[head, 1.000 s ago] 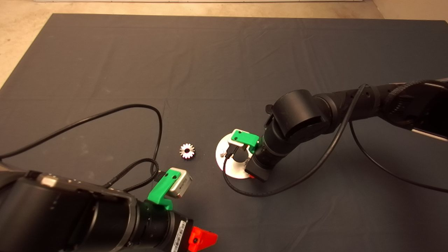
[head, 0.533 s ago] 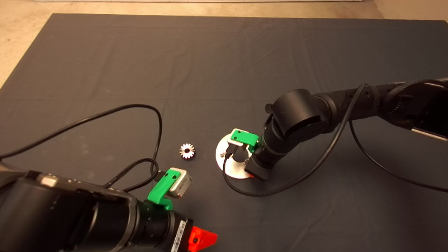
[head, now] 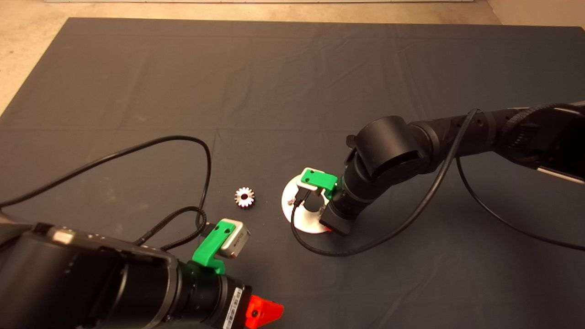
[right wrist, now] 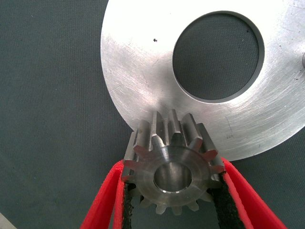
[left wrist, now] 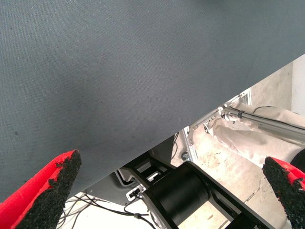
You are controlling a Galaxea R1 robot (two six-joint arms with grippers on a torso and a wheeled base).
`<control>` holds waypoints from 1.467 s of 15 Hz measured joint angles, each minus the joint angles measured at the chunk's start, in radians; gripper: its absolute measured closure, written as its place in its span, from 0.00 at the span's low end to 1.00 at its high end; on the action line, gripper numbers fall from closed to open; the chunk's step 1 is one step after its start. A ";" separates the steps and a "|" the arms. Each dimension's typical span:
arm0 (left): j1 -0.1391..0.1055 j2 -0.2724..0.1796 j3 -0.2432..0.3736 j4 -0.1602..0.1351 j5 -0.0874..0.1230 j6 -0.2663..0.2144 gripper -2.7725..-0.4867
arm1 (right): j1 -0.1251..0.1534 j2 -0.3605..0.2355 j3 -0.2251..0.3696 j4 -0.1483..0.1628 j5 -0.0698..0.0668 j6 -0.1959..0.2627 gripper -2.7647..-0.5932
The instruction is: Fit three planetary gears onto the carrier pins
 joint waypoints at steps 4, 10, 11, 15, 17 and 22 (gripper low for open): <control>0.000 -0.011 0.000 0.000 -0.002 0.000 0.01 | 0.000 0.000 -0.001 0.000 0.001 -0.004 0.84; 0.000 -0.017 0.000 0.001 -0.003 0.000 0.01 | 0.001 -0.006 -0.001 0.000 0.007 -0.008 0.84; 0.000 -0.022 0.000 0.001 -0.003 0.000 0.01 | 0.002 -0.006 -0.001 0.000 0.009 -0.008 0.84; 0.000 -0.022 0.000 0.001 -0.003 0.000 0.01 | 0.003 -0.009 -0.001 -0.001 0.014 -0.008 0.84; 0.000 -0.022 0.000 0.001 -0.003 0.000 0.01 | 0.003 -0.014 0.001 0.000 0.016 -0.010 0.84; 0.000 -0.022 0.000 0.001 -0.003 0.000 0.01 | 0.002 -0.025 0.017 -0.005 0.020 -0.011 0.84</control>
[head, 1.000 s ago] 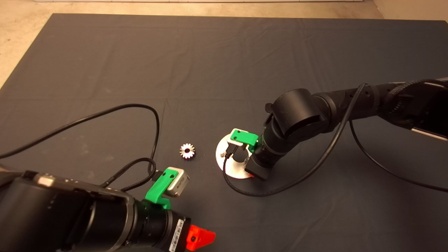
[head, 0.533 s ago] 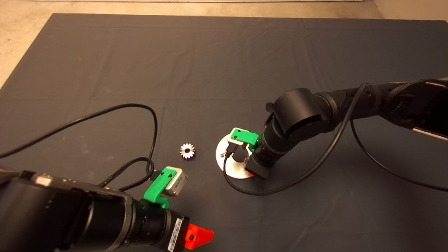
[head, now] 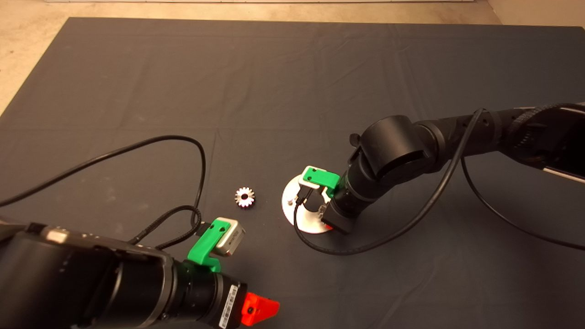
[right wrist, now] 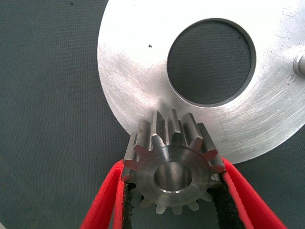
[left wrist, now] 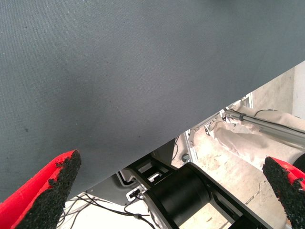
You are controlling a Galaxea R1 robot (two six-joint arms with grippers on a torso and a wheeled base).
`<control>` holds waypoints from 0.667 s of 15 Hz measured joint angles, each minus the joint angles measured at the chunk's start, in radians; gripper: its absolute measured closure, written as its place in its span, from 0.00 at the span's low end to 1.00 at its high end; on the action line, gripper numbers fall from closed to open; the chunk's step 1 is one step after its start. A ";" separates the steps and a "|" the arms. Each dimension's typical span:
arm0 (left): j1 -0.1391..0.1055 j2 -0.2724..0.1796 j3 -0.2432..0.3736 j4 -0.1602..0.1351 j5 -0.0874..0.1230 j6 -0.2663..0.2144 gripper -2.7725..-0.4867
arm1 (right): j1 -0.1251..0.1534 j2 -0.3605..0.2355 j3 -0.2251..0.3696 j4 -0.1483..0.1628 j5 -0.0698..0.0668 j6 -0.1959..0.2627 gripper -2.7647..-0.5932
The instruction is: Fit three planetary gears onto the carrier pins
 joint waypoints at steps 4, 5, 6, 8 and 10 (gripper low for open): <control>0.000 -0.001 0.000 0.000 0.000 0.000 0.01 | -0.003 -0.003 0.013 -0.001 0.000 0.000 0.84; 0.000 -0.003 0.000 0.000 0.000 0.000 0.01 | -0.003 -0.005 0.017 -0.001 -0.003 0.000 0.84; 0.000 -0.009 0.000 0.000 -0.003 0.000 0.01 | -0.005 -0.005 0.019 0.000 -0.003 0.000 0.84; 0.000 -0.031 0.000 0.000 -0.010 0.000 0.01 | -0.006 -0.005 0.021 0.005 -0.007 -0.001 0.84; 0.000 -0.042 0.000 0.000 -0.027 0.000 0.01 | -0.011 -0.005 0.023 0.007 -0.012 -0.001 0.84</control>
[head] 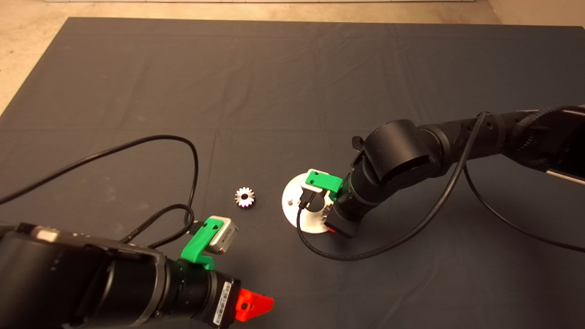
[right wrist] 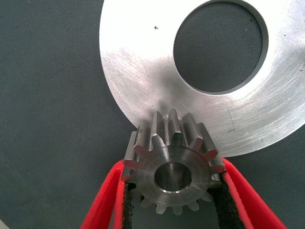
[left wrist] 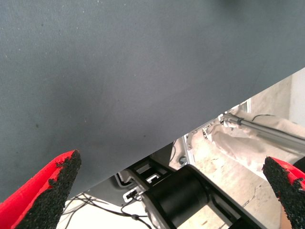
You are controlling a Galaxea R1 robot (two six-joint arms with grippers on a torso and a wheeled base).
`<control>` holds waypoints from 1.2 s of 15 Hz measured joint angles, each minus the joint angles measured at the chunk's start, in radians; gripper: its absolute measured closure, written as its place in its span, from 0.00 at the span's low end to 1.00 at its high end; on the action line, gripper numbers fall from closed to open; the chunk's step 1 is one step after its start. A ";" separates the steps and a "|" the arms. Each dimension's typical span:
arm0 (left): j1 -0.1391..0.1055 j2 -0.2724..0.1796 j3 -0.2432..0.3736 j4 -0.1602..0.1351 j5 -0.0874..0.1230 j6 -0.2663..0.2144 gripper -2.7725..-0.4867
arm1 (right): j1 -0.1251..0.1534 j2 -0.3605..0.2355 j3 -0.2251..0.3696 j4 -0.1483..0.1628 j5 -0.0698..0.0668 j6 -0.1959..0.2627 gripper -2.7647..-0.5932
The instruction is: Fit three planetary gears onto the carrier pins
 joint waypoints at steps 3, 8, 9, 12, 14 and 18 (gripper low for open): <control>-0.003 0.001 0.000 0.000 -0.004 0.000 0.01 | 0.001 0.001 0.004 0.001 -0.003 0.000 0.84; -0.003 0.001 0.000 0.000 -0.006 0.000 0.01 | 0.001 0.006 0.004 0.001 -0.007 0.000 0.84; -0.003 0.001 0.000 0.000 -0.006 0.000 0.01 | 0.001 0.006 0.004 0.001 -0.006 0.000 0.84; -0.003 0.001 0.000 0.000 -0.006 0.000 0.01 | -0.002 0.007 0.006 0.001 -0.010 0.000 0.84; -0.003 0.001 0.000 0.000 -0.007 0.000 0.01 | -0.003 0.011 0.006 0.001 -0.013 0.000 0.84; -0.009 0.001 0.000 0.000 -0.008 0.000 0.01 | -0.005 0.011 0.006 0.001 -0.012 0.000 0.83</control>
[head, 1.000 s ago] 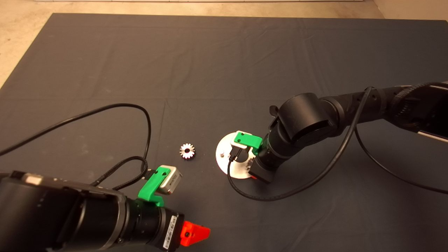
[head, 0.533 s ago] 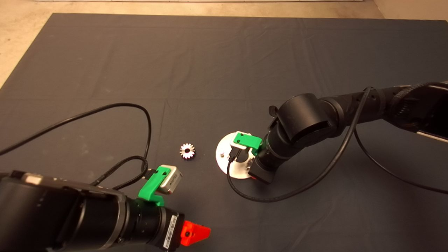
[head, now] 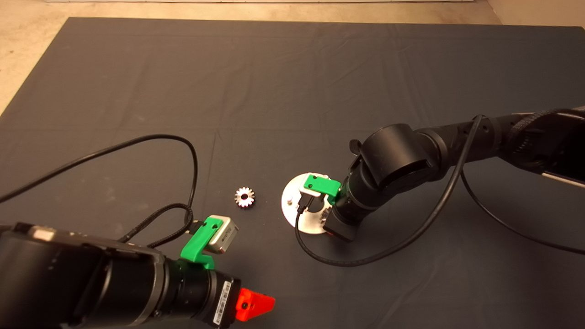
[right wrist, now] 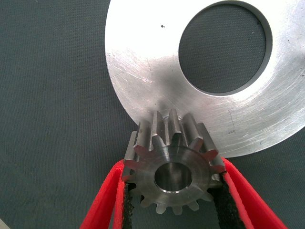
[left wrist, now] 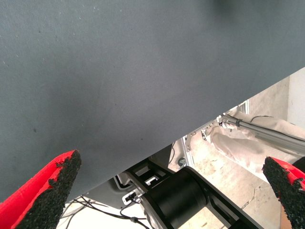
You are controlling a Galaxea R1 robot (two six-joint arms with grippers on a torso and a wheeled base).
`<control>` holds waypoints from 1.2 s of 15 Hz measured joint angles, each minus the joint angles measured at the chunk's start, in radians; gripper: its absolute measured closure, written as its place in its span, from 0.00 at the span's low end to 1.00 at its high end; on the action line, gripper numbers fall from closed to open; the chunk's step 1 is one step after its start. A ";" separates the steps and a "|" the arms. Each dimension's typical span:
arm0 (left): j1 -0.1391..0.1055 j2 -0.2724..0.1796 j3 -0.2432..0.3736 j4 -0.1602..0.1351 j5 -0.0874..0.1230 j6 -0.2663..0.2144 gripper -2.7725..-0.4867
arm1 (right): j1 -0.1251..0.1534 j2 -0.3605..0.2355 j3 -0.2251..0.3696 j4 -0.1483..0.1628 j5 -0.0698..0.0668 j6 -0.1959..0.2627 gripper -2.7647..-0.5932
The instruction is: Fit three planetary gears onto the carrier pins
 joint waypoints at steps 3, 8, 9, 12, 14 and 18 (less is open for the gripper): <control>-0.002 0.000 0.000 0.000 -0.001 0.000 0.01 | -0.002 0.002 0.000 0.000 -0.003 0.000 0.83; -0.002 0.000 0.000 0.000 -0.003 0.000 0.01 | -0.002 0.002 0.000 0.000 -0.002 0.000 0.82; -0.002 0.000 0.000 0.000 -0.004 0.000 0.01 | -0.002 0.002 0.000 0.000 -0.003 0.000 0.82; -0.002 0.000 0.000 0.000 -0.005 0.000 0.01 | -0.002 0.002 0.000 0.000 -0.002 0.000 0.82; -0.002 0.000 0.000 0.000 -0.005 0.000 0.01 | -0.002 0.002 0.000 0.000 -0.003 0.000 0.81; -0.002 0.000 0.000 0.000 -0.005 0.000 0.01 | -0.020 0.002 -0.012 0.000 0.003 -0.003 0.78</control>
